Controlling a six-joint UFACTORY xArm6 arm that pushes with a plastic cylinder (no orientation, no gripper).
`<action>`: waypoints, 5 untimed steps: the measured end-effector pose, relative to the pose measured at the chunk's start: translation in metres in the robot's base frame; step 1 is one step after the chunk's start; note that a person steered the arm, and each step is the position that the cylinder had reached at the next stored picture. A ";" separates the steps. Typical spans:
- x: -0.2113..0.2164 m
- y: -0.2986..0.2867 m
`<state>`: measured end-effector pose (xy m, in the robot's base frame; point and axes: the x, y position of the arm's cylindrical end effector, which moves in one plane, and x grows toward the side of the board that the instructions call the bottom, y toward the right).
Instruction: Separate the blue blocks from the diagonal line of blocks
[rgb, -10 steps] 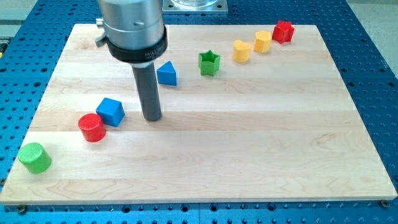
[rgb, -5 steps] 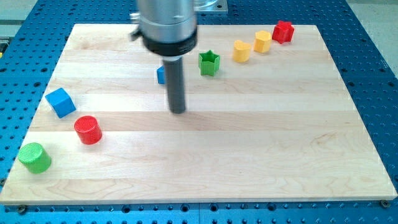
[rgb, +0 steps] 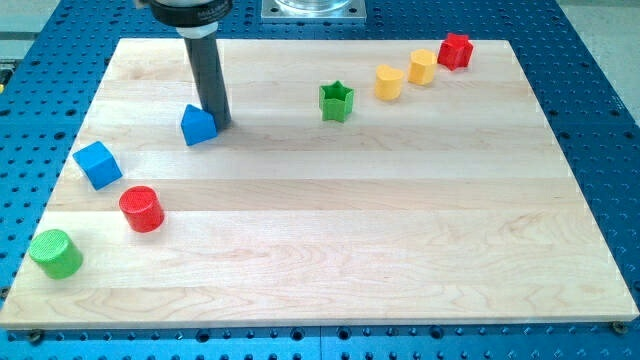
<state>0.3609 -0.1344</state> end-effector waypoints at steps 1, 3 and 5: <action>0.013 0.043; 0.014 -0.052; 0.014 -0.073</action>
